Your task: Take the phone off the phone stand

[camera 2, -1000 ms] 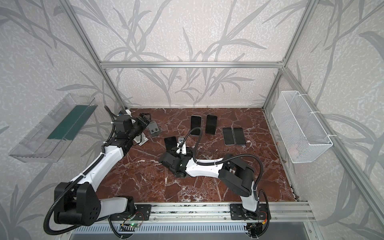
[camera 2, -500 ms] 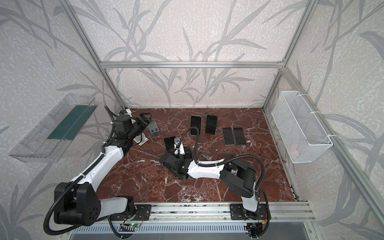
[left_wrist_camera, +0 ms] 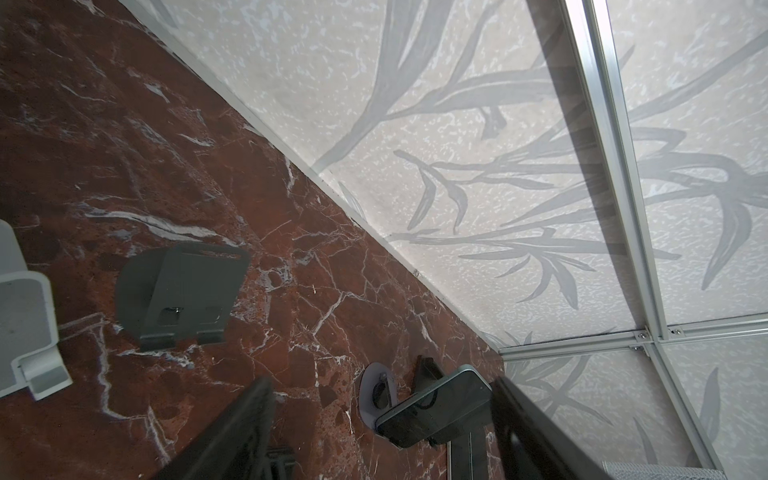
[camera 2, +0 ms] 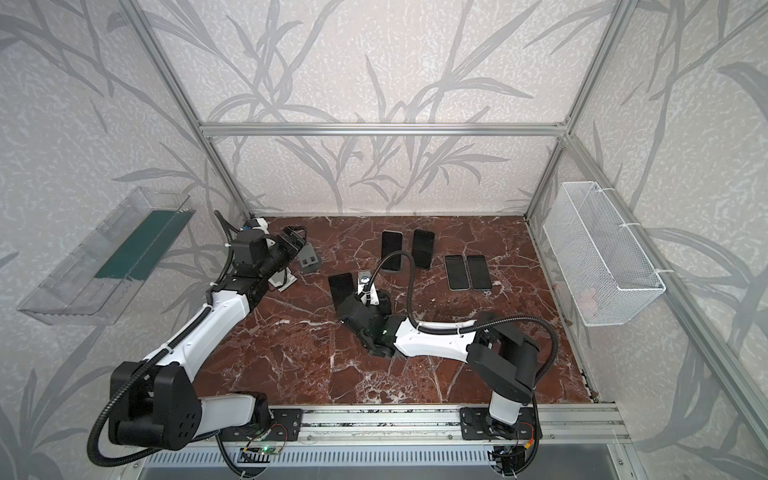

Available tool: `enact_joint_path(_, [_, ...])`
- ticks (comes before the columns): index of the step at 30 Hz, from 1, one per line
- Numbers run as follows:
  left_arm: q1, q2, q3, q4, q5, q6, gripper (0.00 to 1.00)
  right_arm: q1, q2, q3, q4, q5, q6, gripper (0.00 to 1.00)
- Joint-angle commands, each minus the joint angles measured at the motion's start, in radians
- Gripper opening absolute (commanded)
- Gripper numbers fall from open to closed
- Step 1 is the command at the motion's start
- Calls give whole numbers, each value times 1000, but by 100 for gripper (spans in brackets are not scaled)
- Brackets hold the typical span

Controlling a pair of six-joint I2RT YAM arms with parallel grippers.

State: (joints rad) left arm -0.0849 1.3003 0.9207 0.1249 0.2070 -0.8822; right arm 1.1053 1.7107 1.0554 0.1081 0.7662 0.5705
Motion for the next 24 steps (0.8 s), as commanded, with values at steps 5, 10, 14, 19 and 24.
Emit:
enact_joint_path(5, [-8, 20, 35, -4, 30, 34, 83, -27, -109, -34, 68, -90, -61, 66])
enact_joint_path(10, [-17, 11, 35, -1, 36, 38, 82, -62, -150, -65, 82, -154, -84, 66])
enact_joint_path(14, [-27, 15, 38, 3, 44, 41, 82, -75, -207, -103, 85, -199, -102, 66])
enact_joint_path(19, [-46, 16, 40, 3, 45, 54, 82, -146, -271, -146, 73, -237, -92, 67])
enact_joint_path(24, [-106, -6, 45, -30, -14, 126, 82, -243, -359, -227, 67, -325, -72, 67])
